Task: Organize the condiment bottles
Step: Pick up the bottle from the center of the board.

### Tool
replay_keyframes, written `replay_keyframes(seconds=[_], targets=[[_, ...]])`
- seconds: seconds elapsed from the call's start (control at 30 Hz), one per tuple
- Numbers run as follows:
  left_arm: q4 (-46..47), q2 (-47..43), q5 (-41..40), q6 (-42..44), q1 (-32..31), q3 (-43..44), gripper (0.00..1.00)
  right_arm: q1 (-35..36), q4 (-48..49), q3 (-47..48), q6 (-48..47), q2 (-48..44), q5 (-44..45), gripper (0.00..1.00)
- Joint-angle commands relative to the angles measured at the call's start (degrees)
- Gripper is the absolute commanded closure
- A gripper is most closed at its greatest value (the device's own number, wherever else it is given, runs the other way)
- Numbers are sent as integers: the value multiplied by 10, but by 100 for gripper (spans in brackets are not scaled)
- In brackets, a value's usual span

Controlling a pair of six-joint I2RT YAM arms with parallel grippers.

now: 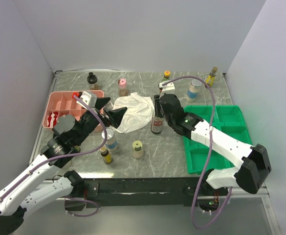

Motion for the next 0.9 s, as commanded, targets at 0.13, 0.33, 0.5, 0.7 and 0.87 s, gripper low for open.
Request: replay_keyframes(seconds=[0.13,0.33,0.5,0.7,0.87], targets=[[16,-10,-7,15,-3,1,3,6,17,28,29,-10,67,100],[16,-11,-9,16,-3,0,3,8,0,42,55,-4,65,100],[16,-12,-14,18,-3,0,3,6,-88,102,145,-4,158,100],[16,-13,-10,18,-3,0,3,6,-261,245,251,33,287,100],[14,-11,-15,19,-3,-1,3,-8,-366,327,309,53,383,100]])
